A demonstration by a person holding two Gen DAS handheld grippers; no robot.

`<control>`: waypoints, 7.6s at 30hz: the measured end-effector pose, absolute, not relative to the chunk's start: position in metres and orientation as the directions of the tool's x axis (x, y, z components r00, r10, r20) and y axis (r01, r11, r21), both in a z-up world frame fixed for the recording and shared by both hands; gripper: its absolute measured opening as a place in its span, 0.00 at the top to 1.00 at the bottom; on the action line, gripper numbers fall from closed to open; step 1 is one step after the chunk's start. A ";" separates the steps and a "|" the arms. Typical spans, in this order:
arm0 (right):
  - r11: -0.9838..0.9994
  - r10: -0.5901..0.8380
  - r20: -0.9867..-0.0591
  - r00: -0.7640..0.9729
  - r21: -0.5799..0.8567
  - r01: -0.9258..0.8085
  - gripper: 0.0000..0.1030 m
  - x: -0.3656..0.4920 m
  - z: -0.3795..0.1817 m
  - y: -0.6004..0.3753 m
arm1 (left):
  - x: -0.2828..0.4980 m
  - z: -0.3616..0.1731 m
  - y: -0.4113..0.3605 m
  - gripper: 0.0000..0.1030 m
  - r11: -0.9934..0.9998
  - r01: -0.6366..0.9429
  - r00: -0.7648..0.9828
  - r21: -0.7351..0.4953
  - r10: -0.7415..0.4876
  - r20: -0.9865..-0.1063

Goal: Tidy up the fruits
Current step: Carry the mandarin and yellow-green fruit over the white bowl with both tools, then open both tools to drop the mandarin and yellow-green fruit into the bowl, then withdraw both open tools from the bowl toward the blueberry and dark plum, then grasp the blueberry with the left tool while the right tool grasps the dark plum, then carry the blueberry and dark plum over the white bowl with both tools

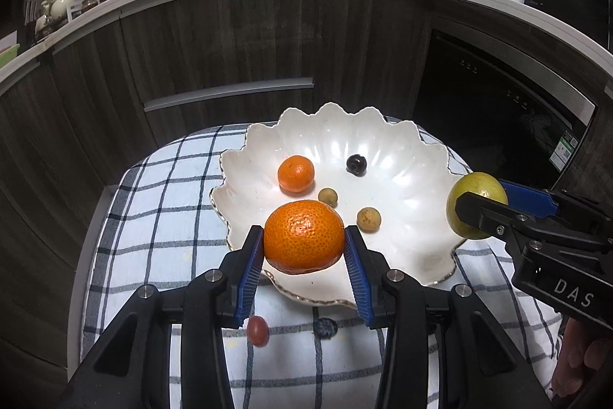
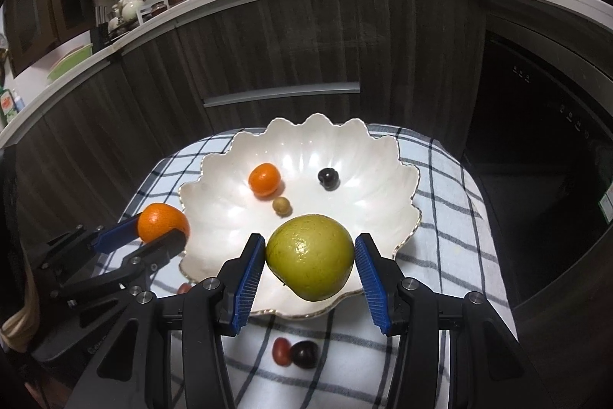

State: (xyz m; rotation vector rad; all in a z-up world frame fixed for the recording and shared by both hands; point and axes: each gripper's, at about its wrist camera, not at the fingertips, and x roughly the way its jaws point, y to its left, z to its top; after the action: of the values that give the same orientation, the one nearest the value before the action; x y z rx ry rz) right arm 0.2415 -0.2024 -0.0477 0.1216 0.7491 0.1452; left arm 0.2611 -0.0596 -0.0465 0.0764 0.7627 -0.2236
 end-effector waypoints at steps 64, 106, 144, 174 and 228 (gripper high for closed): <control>0.992 -0.032 -0.739 0.673 0.059 0.111 0.22 0.299 -0.068 -0.223 | 0.319 -0.068 -0.049 0.05 0.992 0.120 0.643 0.031 -0.054 -0.764; 0.996 -0.004 -0.680 0.733 0.063 0.064 0.22 0.213 -0.066 -0.195 | 0.228 -0.069 -0.022 0.04 0.989 0.133 0.714 0.062 -0.052 -0.699; 0.987 0.149 -0.768 0.623 0.149 -0.052 0.52 0.205 -0.132 -0.187 | 0.223 -0.136 -0.071 0.40 0.944 0.314 0.652 0.097 -0.140 -0.746; 0.967 0.236 -0.778 0.583 0.249 -0.059 0.74 0.213 -0.149 -0.187 | 0.232 -0.157 -0.079 0.78 0.945 0.320 0.591 0.059 -0.151 -0.792; 0.969 0.218 -0.669 0.710 0.234 -0.076 0.74 0.185 -0.081 -0.197 | 0.204 -0.076 -0.073 0.78 0.954 0.294 0.687 0.064 -0.165 -0.707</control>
State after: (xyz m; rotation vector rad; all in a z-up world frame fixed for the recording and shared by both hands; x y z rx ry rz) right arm 0.1853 -0.1975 -0.0806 0.1951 0.7646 0.1643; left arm 0.2036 -0.0725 -0.0761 0.1776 0.7718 -0.2584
